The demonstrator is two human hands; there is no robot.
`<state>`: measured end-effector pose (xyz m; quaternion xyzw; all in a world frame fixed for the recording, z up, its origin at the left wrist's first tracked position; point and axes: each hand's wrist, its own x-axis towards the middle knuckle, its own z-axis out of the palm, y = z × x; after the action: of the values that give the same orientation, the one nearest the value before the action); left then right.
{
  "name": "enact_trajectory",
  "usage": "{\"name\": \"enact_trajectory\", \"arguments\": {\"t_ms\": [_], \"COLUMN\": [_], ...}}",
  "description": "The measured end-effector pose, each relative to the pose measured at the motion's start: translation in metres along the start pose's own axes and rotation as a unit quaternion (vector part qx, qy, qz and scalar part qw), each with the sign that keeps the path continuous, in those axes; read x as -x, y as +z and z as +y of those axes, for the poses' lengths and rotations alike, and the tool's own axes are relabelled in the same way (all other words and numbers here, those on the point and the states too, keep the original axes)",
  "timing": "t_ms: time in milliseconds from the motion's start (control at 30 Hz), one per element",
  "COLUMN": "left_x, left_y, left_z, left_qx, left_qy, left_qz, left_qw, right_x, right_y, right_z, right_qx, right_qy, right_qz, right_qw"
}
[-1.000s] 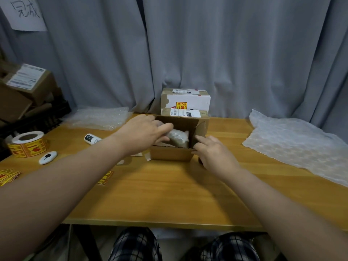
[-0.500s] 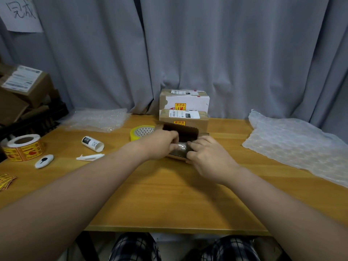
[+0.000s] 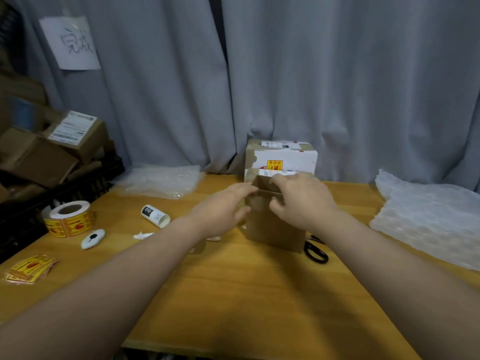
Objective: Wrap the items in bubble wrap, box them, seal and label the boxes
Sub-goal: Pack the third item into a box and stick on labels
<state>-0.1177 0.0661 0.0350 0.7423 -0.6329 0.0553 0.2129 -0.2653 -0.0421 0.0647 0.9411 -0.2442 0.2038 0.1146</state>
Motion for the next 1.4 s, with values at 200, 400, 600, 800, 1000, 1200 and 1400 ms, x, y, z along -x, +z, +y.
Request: {"name": "enact_trajectory", "arguments": {"t_ms": [200, 400, 600, 800, 1000, 1200, 1400], "left_x": [0.015, 0.035, -0.027, -0.088, -0.105, -0.097, -0.090], "left_y": [-0.036, -0.057, -0.034, 0.012, 0.030, 0.013, -0.044], "left_z": [-0.103, -0.216, -0.286, -0.319, -0.329, -0.332, -0.313], "left_qx": [-0.043, -0.083, -0.059, -0.051, -0.093, 0.147, 0.125], "left_qy": [-0.111, -0.252, -0.265, -0.276, -0.293, -0.363, -0.296], "left_qz": [0.061, 0.004, 0.006, -0.044, -0.078, 0.098, 0.370], "left_qw": [0.991, 0.964, 0.962, 0.959, 0.948, 0.915, 0.872], "right_x": [-0.079, -0.169, -0.224, -0.250, -0.255, -0.255, -0.257], "right_y": [0.022, 0.091, 0.156, 0.189, 0.195, 0.187, 0.153], "right_z": [-0.086, -0.136, -0.144, -0.126, -0.110, -0.104, -0.112], "right_qx": [-0.058, -0.120, -0.136, -0.153, -0.156, -0.196, -0.381], "right_qy": [-0.099, -0.039, -0.008, 0.006, 0.021, 0.040, 0.107], "right_qz": [0.050, -0.110, -0.180, -0.204, -0.204, -0.174, -0.064], "right_qw": [0.992, 0.986, 0.974, 0.967, 0.966, 0.964, 0.916]}}
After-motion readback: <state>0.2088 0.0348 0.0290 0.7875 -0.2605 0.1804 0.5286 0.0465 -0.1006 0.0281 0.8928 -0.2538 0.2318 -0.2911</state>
